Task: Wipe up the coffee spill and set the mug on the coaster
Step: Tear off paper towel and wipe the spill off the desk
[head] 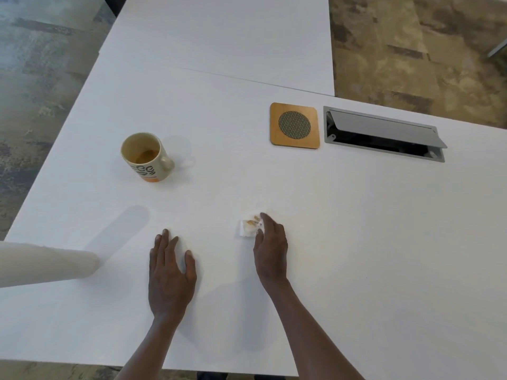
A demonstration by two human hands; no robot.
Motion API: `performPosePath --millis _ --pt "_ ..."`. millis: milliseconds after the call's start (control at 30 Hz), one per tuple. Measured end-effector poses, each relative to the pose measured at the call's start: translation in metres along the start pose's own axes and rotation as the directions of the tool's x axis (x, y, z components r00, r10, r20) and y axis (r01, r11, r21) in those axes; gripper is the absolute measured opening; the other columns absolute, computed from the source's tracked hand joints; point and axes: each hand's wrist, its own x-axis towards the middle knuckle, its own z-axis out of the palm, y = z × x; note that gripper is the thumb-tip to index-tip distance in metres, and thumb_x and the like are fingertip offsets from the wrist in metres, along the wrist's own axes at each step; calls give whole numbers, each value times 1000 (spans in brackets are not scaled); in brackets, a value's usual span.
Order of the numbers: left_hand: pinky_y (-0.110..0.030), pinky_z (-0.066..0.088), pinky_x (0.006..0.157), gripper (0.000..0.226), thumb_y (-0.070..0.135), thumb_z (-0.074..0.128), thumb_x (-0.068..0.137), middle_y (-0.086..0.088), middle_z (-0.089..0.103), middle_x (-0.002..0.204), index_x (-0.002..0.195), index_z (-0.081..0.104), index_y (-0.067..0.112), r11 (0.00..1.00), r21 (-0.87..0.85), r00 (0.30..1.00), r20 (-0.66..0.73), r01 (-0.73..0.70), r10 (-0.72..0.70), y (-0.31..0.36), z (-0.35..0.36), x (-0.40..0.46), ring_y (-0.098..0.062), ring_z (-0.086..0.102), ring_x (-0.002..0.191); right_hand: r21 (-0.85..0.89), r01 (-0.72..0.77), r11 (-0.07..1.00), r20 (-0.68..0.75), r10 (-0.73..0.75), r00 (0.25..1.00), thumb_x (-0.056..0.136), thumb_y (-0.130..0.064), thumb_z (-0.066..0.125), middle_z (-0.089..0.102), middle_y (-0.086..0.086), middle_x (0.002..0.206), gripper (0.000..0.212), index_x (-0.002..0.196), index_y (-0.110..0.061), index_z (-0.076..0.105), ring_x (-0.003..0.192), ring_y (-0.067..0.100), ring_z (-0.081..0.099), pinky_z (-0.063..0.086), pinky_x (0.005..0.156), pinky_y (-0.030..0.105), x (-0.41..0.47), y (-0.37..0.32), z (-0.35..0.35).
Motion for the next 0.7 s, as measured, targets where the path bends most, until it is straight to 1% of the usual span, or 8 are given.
performPosePath --millis 67,100,200,367,467,567,633,700 --pt "-35 18 126 54 37 41 98 -7 35 163 140 50 5 1000 3 1000 -1 4 -4 0 0 1 -18 24 154 -89 11 996 50 -7 999 93 3 53 52 14 143 45 138 -4 50 129 27 49 43 105 32 1 1 2" --pt "-35 18 126 54 37 41 98 -7 35 163 141 50 5 1000 3 1000 1 6 -6 0 -1 1 -18 23 154 -155 28 988 64 -19 998 93 4 53 48 15 147 43 136 -4 52 133 29 47 44 105 34 1 1 3" --pt "-36 20 126 53 35 42 98 -8 36 162 140 51 5 1000 -1 1000 -3 -1 1 1 -1 1 -19 24 154 -277 54 959 42 -44 998 85 6 63 60 15 135 37 120 -6 67 122 35 59 53 95 42 2 1 3" --pt "-35 18 126 53 34 43 98 -8 36 162 140 51 4 1000 0 1000 -2 8 -8 2 -3 1 -19 25 154 -217 27 976 42 -18 999 82 10 58 66 16 127 36 113 -4 71 110 32 68 58 81 40 18 5 -8" --pt "-38 21 125 52 34 43 97 -8 36 162 139 51 4 1000 -6 1000 -5 15 -15 3 -3 1 -19 25 154 -101 -29 994 -3 29 1000 85 7 53 59 17 136 34 112 -3 71 120 28 63 53 94 36 15 -1 -2" --pt "-39 22 125 53 34 44 97 -9 37 162 139 52 3 1000 -10 1000 -4 4 -4 4 -3 0 -20 26 154 9 -99 995 8 99 995 94 -9 50 34 18 155 34 126 -1 58 144 27 35 36 114 38 4 -7 12" --pt "-38 21 126 53 34 44 97 -9 36 162 139 52 3 1000 -7 1000 -4 7 -7 3 -4 2 -21 26 154 22 -74 997 18 74 997 96 -12 52 23 22 159 38 132 2 50 149 31 21 28 119 41 1 -6 17" --pt "-37 20 126 53 33 44 97 -9 36 162 139 52 3 1000 -4 1000 -4 6 -6 3 -4 2 -21 26 154 4 -50 999 10 50 999 97 -3 50 27 23 157 36 133 3 49 148 33 24 31 118 43 0 -1 18"
